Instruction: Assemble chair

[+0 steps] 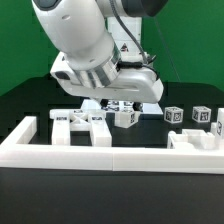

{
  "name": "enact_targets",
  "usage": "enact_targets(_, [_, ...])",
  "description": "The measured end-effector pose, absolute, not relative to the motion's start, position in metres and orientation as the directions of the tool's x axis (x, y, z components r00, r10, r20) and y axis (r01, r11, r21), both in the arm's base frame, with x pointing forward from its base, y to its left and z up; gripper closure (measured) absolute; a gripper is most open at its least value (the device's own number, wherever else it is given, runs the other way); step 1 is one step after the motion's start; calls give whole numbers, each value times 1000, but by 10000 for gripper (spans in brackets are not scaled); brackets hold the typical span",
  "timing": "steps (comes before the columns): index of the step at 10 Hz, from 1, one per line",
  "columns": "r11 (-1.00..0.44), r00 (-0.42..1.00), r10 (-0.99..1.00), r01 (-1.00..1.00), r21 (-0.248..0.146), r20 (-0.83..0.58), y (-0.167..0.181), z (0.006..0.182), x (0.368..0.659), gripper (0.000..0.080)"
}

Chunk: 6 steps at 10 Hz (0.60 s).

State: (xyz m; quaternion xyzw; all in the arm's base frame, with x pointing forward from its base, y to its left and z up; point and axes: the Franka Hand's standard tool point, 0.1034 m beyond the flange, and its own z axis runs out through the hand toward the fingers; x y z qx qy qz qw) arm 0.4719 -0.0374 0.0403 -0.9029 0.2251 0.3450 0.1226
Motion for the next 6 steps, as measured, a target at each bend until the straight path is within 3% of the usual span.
enact_targets(2, [-868,586,-285,-493,-54,-759,-35,38,460,150])
enact_targets(6, [-874,595,-284,-483,-52,-752,-32,31,464,150])
